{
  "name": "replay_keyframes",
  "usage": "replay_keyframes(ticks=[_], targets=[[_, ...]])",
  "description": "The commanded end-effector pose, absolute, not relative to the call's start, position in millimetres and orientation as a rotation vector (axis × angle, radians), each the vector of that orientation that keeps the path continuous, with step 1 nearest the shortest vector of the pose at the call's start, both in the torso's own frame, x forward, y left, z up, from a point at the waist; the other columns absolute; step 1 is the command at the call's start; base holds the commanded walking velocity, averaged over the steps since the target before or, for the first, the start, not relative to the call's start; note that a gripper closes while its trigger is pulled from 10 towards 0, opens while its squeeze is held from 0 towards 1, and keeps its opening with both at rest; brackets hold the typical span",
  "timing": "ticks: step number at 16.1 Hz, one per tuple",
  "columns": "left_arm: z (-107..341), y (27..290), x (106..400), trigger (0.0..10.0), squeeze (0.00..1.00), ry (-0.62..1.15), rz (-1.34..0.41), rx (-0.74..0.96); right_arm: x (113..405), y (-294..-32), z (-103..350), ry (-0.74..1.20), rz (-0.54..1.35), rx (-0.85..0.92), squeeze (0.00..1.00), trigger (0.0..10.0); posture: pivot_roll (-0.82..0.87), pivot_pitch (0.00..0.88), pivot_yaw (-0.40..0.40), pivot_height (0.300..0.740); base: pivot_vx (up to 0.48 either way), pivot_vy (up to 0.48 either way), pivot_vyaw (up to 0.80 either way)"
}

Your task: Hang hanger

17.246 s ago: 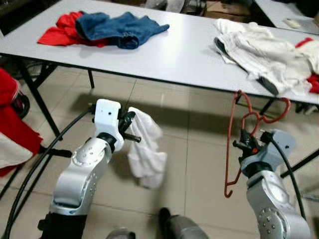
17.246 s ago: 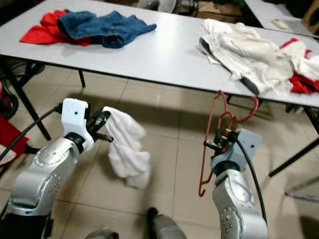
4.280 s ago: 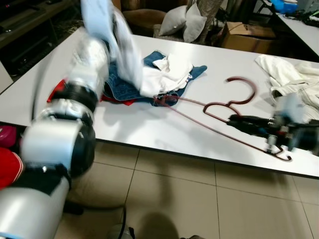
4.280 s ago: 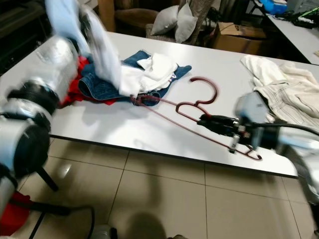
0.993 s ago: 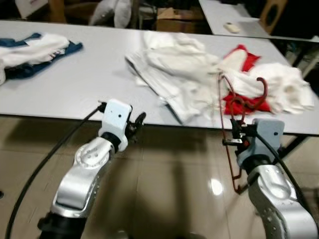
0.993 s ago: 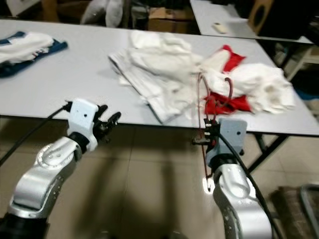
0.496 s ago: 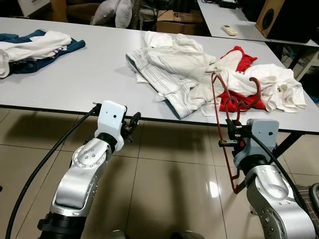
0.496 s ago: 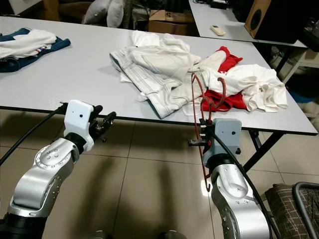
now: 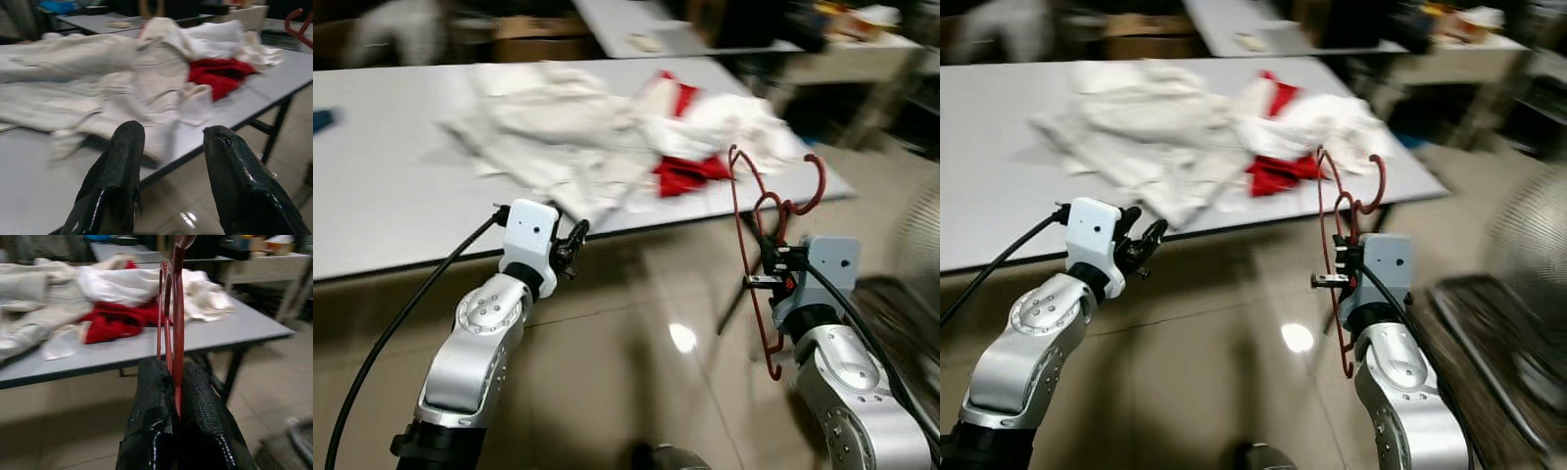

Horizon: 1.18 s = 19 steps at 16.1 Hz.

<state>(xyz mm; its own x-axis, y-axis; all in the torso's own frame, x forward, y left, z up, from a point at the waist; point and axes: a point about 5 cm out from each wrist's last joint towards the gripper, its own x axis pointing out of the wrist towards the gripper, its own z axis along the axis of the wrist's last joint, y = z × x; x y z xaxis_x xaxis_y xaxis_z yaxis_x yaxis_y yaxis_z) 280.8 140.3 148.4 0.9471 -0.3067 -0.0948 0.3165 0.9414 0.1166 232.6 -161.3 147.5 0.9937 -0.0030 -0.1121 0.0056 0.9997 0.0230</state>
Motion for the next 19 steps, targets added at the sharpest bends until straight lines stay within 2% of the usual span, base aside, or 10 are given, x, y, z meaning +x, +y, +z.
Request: replay_keyframes(ticks=[1, 8, 12, 19], targets=[[150, 142, 282, 10.0, 0.0, 0.064, -0.302, 0.12, 233, -167, 146, 0.129, -0.041, 0.013, 0.0, 10.0, -0.06, 0.009, -0.056, 0.74, 0.0, 0.0, -0.8], [151, 134, 287, 10.0, 0.0, 0.048, -0.326, 0.047, 228, -171, 148, 0.136, -0.043, -0.013, 0.0, 10.0, -0.08, 0.025, -0.051, 0.74, 0.0, 0.0, -0.8], [150, 138, 287, 10.0, 0.0, 0.049, -0.28, 0.033, 234, -167, 145, 0.16, 0.032, -0.071, 0.0, 10.0, -0.07, 0.033, -0.069, 0.74, 0.0, 0.0, 0.0], [152, 135, 289, 10.0, 0.0, 0.034, -0.273, 0.032, 238, -164, 150, 0.126, 0.085, -0.136, 0.0, 10.0, -0.07, 0.034, -0.073, 0.74, 0.284, 0.0, 0.0]])
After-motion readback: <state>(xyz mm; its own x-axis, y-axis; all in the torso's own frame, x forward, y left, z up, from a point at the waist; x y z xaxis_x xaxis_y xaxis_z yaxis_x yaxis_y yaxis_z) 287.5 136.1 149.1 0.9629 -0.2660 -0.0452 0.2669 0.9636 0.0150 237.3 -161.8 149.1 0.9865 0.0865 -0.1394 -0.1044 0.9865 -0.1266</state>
